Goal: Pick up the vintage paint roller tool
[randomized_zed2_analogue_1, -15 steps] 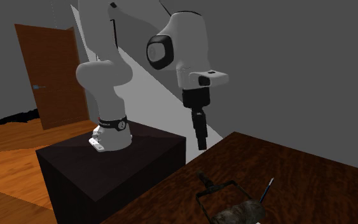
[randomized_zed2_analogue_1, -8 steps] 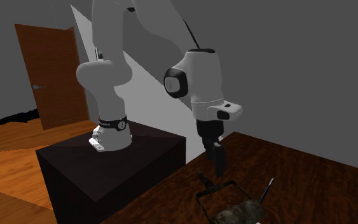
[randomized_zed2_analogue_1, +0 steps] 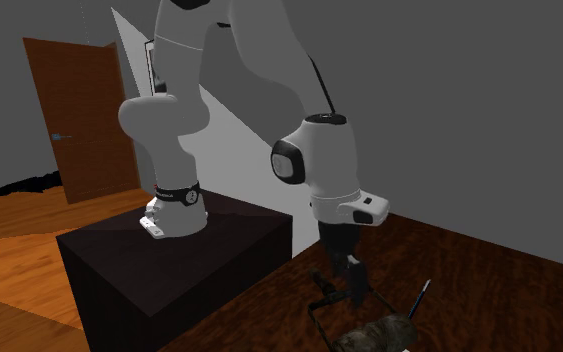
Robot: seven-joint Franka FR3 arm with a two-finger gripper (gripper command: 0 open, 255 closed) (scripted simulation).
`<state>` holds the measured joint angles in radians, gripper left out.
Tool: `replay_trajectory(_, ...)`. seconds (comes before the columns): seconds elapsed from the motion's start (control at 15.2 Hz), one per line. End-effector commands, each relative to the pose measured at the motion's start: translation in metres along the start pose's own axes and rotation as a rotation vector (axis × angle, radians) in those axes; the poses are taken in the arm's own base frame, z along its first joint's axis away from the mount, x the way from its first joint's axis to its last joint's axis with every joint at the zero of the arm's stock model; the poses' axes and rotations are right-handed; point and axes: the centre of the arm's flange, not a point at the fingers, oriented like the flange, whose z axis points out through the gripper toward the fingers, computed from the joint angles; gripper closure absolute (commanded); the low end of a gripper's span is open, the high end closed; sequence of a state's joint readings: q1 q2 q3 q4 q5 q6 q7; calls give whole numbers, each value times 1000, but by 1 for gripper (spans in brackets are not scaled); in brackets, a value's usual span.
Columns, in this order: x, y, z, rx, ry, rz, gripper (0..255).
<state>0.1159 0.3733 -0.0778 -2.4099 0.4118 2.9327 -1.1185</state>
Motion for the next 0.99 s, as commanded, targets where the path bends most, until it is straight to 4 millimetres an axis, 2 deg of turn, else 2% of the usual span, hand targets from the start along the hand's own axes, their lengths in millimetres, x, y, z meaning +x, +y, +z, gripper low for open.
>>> replay_trajectory(0.0, -1, -1, 11, 0, 0, 0, 0)
replay_trajectory(0.2, -3, -1, 19, 0, 0, 0, 0)
replay_trajectory(0.26, -3, -1, 19, 0, 0, 0, 255)
replay_trajectory(0.86, -3, -1, 19, 0, 0, 0, 255)
replay_trajectory(0.92, -2, -1, 14, 0, 0, 0, 255)
